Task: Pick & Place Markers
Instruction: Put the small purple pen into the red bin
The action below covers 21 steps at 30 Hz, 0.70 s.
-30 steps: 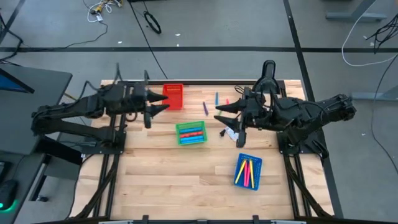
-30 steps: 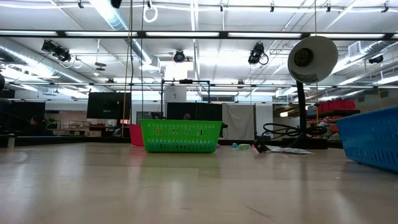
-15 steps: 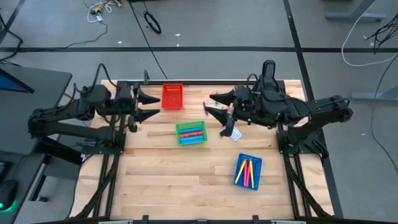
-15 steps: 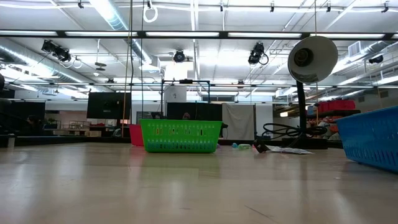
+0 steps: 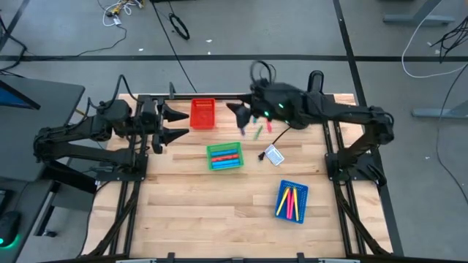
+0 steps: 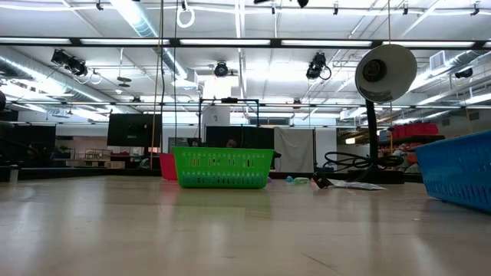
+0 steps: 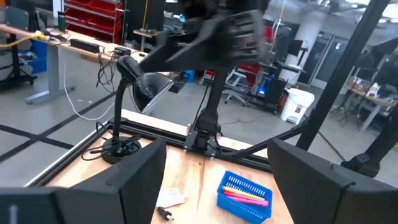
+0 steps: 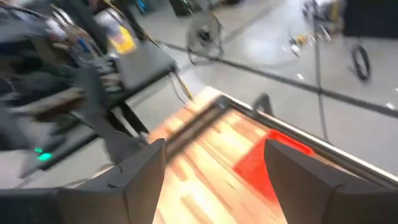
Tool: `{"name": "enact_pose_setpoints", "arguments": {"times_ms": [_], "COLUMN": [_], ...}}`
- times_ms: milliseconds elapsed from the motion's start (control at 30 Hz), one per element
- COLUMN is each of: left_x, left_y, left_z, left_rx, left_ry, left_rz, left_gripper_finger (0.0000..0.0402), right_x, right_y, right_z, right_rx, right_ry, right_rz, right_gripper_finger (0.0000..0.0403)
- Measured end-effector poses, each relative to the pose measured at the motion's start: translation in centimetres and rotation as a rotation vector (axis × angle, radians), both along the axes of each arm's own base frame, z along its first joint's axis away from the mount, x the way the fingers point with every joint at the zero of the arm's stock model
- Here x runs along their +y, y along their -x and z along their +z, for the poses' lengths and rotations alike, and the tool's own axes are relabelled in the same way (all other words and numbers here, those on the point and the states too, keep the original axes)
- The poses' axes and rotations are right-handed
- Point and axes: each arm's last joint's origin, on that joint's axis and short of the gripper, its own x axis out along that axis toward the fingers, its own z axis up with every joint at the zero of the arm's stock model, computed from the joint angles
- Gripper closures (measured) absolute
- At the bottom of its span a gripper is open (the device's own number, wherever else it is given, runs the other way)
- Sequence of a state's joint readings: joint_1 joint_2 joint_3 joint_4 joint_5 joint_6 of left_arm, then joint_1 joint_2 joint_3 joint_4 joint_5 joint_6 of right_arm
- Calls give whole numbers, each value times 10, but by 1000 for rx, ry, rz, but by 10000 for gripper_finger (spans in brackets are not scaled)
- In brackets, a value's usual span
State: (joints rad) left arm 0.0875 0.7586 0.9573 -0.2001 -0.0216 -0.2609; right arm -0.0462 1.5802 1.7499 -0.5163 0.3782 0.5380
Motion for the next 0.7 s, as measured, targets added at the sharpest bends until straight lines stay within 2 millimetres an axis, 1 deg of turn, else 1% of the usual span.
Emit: {"name": "enact_pose_setpoints", "arguments": {"times_ms": [133, 367, 533, 700], "left_x": [0, 0, 0, 0], "left_y": [0, 0, 0, 0], "left_z": [0, -1, -3, -5], "left_rx": [-4, 5, 22, 43], "left_ry": [43, 43, 45, 46], "left_rz": [0, 1, 10, 12], "left_gripper_finger": [117, 117, 117, 117], "right_x": [-24, -61, -85, -106], "right_y": [-7, -17, -16, -13], "right_z": [-1, -4, -6, -16], "right_rx": [80, 180, 278, 388], "right_ry": [-47, -154, -218, -268], "right_rz": [-38, -114, -204, -278], "right_gripper_finger": [131, 131, 131, 131]}}
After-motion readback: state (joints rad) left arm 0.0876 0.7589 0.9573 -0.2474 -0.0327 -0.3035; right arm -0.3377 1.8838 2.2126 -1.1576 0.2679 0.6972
